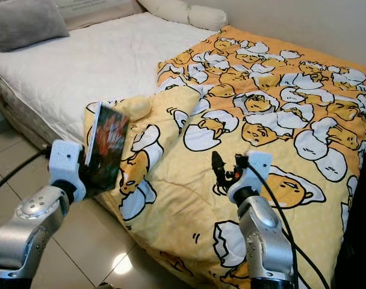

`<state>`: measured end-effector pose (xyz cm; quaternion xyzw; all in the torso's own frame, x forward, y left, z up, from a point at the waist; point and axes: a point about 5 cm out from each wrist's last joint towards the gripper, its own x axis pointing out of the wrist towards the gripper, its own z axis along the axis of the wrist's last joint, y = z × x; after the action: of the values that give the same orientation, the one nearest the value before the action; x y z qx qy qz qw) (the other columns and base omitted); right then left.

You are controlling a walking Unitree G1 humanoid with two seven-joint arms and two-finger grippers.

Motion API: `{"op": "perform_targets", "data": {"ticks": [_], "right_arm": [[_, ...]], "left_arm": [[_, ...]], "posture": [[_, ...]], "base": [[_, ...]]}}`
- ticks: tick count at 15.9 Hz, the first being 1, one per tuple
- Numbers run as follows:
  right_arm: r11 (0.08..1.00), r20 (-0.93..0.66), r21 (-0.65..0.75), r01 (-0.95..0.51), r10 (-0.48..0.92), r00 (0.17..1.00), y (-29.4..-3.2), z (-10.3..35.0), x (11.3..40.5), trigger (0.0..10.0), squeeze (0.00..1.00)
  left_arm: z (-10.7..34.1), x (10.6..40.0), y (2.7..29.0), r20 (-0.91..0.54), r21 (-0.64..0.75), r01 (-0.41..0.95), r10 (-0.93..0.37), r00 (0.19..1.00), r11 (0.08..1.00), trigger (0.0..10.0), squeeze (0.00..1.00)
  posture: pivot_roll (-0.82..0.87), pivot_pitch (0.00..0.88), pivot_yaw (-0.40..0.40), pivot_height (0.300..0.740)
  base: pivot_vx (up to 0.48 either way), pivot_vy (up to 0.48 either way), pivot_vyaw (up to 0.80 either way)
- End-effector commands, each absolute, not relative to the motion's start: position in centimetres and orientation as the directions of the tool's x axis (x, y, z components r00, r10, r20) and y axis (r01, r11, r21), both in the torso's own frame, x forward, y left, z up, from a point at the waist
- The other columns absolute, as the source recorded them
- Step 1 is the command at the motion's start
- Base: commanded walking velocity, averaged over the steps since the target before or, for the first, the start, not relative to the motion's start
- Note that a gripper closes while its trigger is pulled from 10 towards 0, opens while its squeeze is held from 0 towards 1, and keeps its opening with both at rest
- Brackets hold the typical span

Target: Clean up the room

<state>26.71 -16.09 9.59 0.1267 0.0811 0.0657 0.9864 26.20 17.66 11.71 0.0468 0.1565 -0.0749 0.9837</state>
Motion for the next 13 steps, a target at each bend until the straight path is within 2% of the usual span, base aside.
{"op": "perform_targets", "data": {"ticks": [1,2,4,7,9,13], "right_arm": [[0.967,-0.144,0.240,-0.087,0.124,0.982,-16.1,10.0,26.6,10.0,0.00],[0.967,-0.150,0.246,-0.073,0.112,0.982,-16.0,10.0,26.7,10.0,0.00],[0.982,-0.158,0.184,-0.043,0.073,0.985,-16.4,9.8,26.7,10.0,0.00],[0.980,-0.174,0.192,-0.045,0.079,0.982,-16.1,9.8,26.7,10.0,0.00],[0.983,-0.201,0.183,-0.023,0.061,0.978,-16.1,9.5,26.6,10.0,0.00],[0.980,-0.210,0.196,-0.024,0.066,0.975,-15.8,9.2,26.4,10.0,0.00]], "left_arm": [[13.6,26.1,16.9,-0.223,0.067,0.195,-0.176,0.959,0.979,10.0,0.00],[13.6,25.9,16.6,-0.210,0.049,0.239,-0.224,0.952,0.970,10.0,0.00],[13.6,25.7,17.0,-0.201,0.084,0.201,-0.181,0.963,0.976,10.0,0.00],[13.8,25.8,17.3,-0.192,0.116,0.185,-0.160,0.968,0.976,10.0,0.00],[13.7,25.5,17.6,-0.200,0.134,0.189,-0.160,0.967,0.973,10.0,0.00],[13.8,25.5,17.6,-0.199,0.131,0.194,-0.166,0.966,0.972,10.0,0.00]], "posture": [[-0.08,0.000,-0.024,0.740],[-0.07,0.000,-0.025,0.740],[-0.07,0.000,-0.019,0.740],[-0.07,0.000,-0.016,0.740],[-0.06,0.000,-0.026,0.740],[-0.06,0.000,-0.027,0.740]], "base": [[0.000,0.000,0.00],[0.000,0.000,0.00],[0.000,0.000,0.00],[0.000,0.000,0.00],[0.000,0.146,-0.69],[0.000,0.388,-0.80]]}}
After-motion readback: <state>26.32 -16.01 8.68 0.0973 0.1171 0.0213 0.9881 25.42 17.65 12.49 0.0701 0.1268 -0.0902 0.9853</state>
